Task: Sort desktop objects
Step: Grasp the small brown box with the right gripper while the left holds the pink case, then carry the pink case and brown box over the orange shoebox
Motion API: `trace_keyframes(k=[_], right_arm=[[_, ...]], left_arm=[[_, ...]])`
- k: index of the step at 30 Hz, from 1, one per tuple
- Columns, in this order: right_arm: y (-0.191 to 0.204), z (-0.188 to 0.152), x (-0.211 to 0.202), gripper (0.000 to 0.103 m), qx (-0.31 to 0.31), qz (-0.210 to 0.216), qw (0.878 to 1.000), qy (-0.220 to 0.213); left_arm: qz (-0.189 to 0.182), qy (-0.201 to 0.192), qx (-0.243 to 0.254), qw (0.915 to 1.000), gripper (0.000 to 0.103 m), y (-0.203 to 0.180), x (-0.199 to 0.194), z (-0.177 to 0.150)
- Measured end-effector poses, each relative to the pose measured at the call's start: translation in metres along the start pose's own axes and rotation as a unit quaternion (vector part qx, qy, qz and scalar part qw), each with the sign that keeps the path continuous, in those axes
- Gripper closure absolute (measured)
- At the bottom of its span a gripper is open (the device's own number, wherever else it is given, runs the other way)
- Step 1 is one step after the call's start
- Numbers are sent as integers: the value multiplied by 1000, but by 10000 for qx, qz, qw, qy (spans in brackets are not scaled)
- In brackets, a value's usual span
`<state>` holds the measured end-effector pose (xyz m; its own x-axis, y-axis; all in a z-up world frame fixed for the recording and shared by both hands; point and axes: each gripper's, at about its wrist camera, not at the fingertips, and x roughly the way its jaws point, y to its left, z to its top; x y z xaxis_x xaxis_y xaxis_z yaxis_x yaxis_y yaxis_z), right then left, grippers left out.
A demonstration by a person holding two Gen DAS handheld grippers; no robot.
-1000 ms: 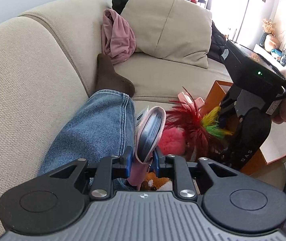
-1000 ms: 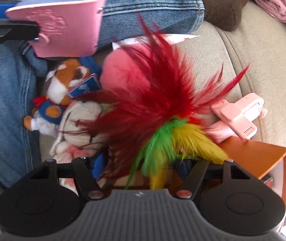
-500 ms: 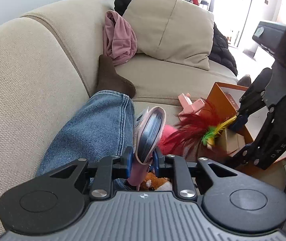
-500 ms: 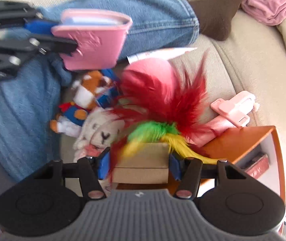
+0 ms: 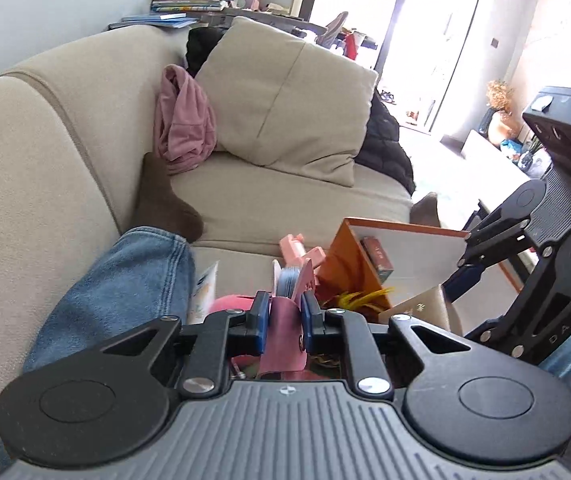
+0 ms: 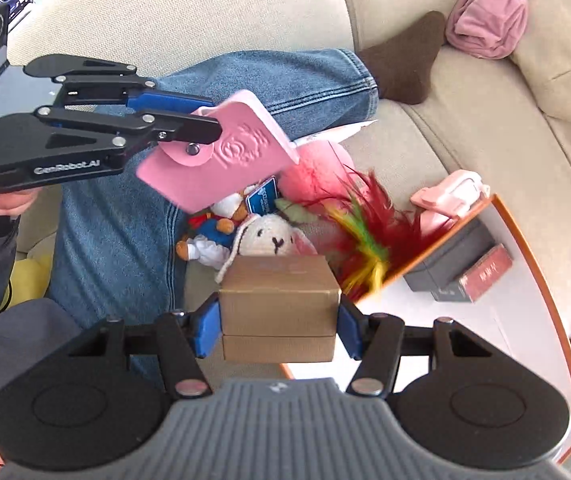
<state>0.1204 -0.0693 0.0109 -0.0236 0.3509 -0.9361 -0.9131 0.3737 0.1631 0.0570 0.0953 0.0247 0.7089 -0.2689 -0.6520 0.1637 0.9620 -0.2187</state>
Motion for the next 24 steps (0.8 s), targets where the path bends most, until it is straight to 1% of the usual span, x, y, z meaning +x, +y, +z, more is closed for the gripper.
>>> trace_keyframes(k=[2,6,9,12,16,19,24], right_arm=[[2,-11,-12,43,14,-44,9999,-154],[-2,-36,-32,43,115,-346,9988,-338],[-17,-53,-42,43,315,-535,9973,-388],[-35,-69,-45,43,527,-848,9943,-380],[-64,-85,-35,43,836,-1030,9907,-300],[-84,-96,-23,43,1001,-1061,9891,-205],[-117,-108,2,43,1218,-971,9878,-33]], left_arm=[[-153,-40,24,9999,85,-12,-2,2],[-340,-47,223,9992,85,-36,3,11],[-647,-47,261,9976,86,-53,15,21],[-919,-16,357,9951,86,-74,34,30],[-1115,257,607,9916,86,-105,77,38],[-1111,547,815,9890,86,-124,114,37],[-1041,1202,1057,9816,86,-143,171,30]])
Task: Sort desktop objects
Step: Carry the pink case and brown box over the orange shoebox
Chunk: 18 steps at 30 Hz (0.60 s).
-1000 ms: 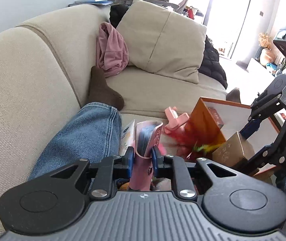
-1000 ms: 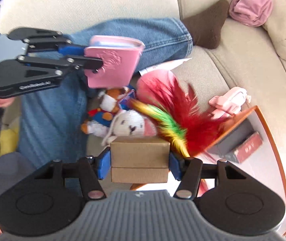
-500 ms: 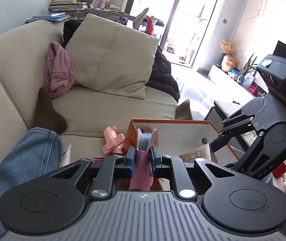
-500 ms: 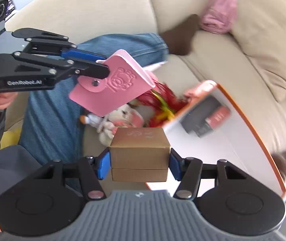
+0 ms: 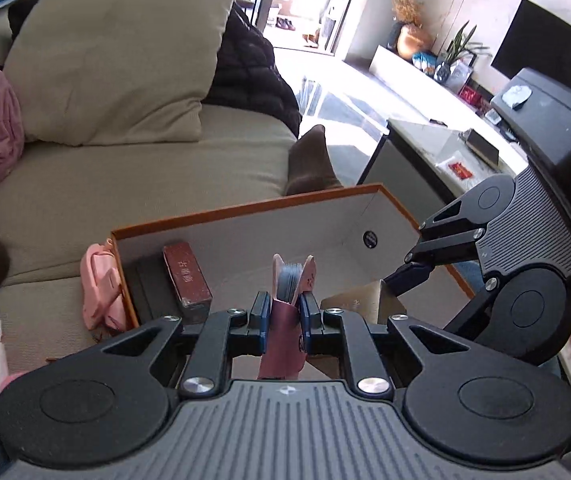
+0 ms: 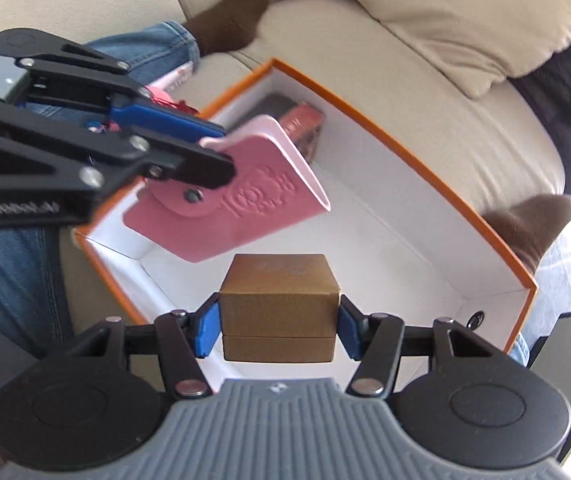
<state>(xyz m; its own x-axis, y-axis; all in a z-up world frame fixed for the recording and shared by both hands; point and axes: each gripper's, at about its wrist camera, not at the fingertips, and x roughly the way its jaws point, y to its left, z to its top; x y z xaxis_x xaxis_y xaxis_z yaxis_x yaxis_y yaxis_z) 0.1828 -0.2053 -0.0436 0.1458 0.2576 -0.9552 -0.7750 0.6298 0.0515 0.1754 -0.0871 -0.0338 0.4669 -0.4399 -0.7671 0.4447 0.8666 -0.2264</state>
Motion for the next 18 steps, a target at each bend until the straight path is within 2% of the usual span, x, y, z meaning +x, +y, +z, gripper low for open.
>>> trace_keyframes(k=[5,12,18], right_arm=[[-17,-4,28,43,66,147,9998,101],[-19,-5,46,43,-83,330,9994,105],[-25,-8,53,43,-90,232,9995,204]], left_arm=[[194,387,247,9988,86,-5,33,-2],[255,854,325,9955,85,-2,55,-6],[256,1320,619,9890,84,-13,73,3]])
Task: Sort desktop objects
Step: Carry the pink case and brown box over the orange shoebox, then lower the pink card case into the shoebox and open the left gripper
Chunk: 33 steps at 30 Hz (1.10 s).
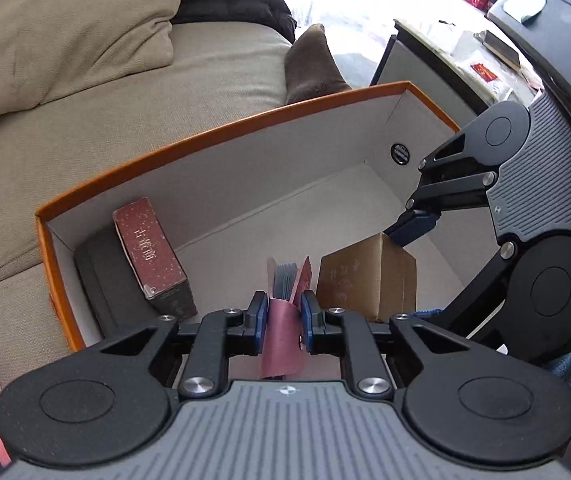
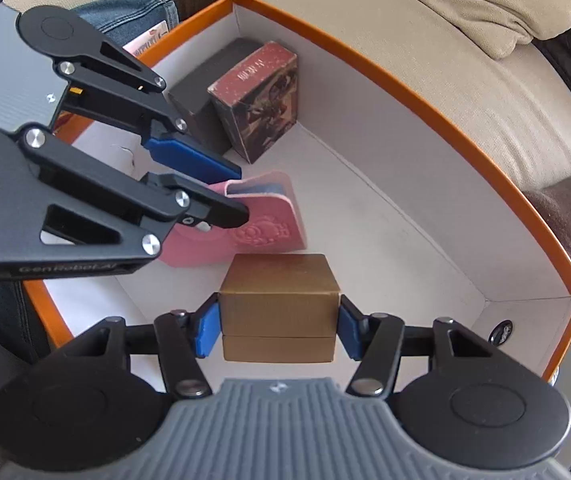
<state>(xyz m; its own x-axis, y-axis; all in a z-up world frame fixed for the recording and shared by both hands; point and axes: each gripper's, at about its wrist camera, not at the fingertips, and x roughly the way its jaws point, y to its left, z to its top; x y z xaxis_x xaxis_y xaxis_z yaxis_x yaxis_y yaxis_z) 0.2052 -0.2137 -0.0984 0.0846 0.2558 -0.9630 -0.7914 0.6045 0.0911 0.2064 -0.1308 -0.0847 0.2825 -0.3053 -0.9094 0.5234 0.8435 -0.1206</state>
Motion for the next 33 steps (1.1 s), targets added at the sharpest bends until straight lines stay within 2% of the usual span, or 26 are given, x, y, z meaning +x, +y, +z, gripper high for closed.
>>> trace_keyframes(k=[5,12,19,23,25,27,30,33], right_arm=[[-6,-5,8,43,151,0,9999,14],[-1,-11,9,43,137,23,9999,-56],[7,-16,8,43,89,-37,9999,-125],[9,-18,8,43,47,-84,9998,-145],[4,-27,9,43,44,-94,9998,-152],[4,-29,6,43,73,-100,9998,-160],[5,-30,2,43,113,-137,9997,-150],[3,-24,6,43,204,-114,9997,-91]], left_arm=[[-24,93,51,9999,82,-3,1,0],[125,322,148,9993,57,-5,-6,-14],[263,578,445,9970,58,-15,-5,-31],[378,848,634,9937,58,-24,4,-37],[371,791,619,9943,60,-25,4,-39],[329,643,533,9960,67,-23,-1,-40],[154,261,454,9985,76,-22,-14,-41],[-30,-27,626,9980,77,-32,-21,-43]])
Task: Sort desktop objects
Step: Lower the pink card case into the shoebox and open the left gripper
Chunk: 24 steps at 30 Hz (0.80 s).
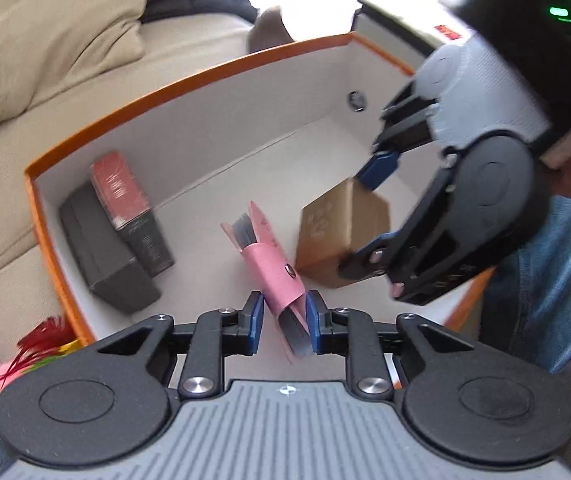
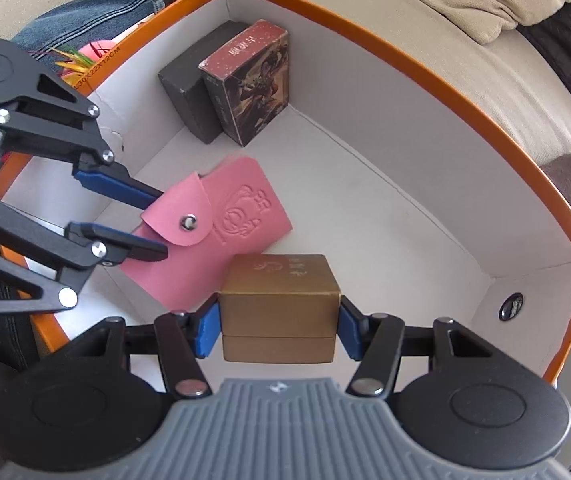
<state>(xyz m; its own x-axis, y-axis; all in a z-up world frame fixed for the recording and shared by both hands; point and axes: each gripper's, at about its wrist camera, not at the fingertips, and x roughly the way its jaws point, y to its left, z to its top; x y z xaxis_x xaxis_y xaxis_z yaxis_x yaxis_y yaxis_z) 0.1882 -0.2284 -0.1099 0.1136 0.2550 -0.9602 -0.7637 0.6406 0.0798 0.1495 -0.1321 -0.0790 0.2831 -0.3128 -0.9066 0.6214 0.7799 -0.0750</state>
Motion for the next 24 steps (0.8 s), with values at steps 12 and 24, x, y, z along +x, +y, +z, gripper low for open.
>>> trace_keyframes(k=[12,24], right_arm=[[4,-10,-2,43,-13,72,10000,47],[3,-8,2,43,36,116,9999,-107]], left_arm=[[47,699,-265,9972,71,-17,16,10],[-459,1224,-1020,9862,76,9,29,14]])
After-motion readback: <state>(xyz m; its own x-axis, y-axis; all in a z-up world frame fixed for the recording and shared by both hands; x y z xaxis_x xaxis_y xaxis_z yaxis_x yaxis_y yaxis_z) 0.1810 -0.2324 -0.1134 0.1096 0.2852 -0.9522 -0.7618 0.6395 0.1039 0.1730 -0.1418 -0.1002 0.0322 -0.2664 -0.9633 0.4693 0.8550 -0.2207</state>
